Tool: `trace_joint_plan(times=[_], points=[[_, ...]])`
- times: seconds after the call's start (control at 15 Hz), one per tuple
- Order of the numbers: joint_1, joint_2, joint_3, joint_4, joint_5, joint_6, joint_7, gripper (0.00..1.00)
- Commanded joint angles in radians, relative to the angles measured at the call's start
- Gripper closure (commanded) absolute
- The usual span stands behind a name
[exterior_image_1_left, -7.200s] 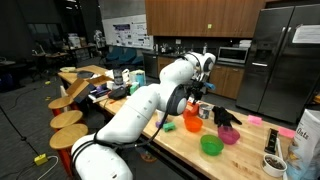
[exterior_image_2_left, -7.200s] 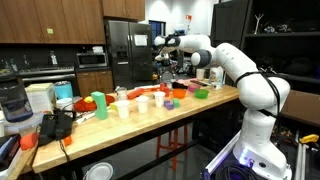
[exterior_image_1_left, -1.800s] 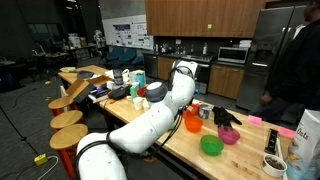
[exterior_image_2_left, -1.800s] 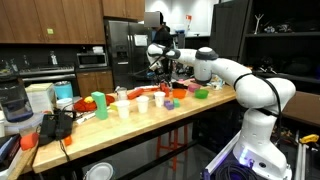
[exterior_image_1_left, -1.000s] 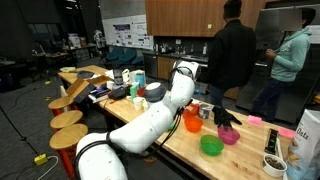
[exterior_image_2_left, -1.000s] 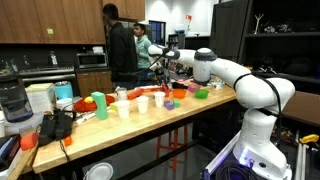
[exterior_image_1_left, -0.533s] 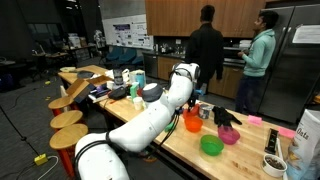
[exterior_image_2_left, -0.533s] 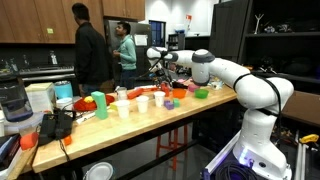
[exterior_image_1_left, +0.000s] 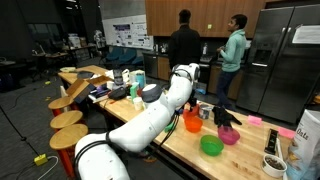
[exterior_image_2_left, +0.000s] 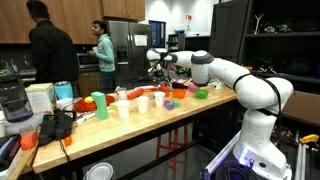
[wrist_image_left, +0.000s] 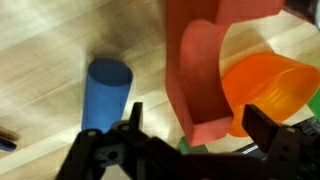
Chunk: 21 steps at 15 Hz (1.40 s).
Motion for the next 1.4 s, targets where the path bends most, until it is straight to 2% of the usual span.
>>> trace_joint_plan(times=[0.0, 0.07, 0.13, 0.2, 0.27, 0.4, 0.67, 0.73, 0.87, 1.2, 1.33], points=[[0.009, -0.006, -0.011, 0.016, 0.003, -0.014, 0.019, 0.0], [0.008, -0.007, -0.01, 0.015, 0.006, -0.018, 0.019, 0.06], [0.009, -0.007, -0.011, 0.015, 0.007, -0.024, 0.019, 0.22], [0.008, -0.007, -0.01, 0.015, 0.009, -0.03, 0.019, 0.3], [0.007, -0.008, -0.01, 0.015, 0.009, -0.033, 0.018, 0.31], [0.009, -0.007, -0.009, 0.016, 0.01, -0.039, 0.019, 0.44], [0.007, -0.006, -0.004, 0.018, 0.02, -0.053, 0.018, 0.77], [0.008, -0.007, -0.004, 0.019, 0.021, -0.054, 0.018, 0.81], [0.009, -0.007, -0.005, 0.019, 0.02, -0.056, 0.021, 0.83], [0.016, -0.015, -0.028, 0.014, -0.018, -0.021, 0.033, 0.83], [0.003, -0.058, -0.039, 0.011, -0.05, -0.016, 0.017, 0.83]])
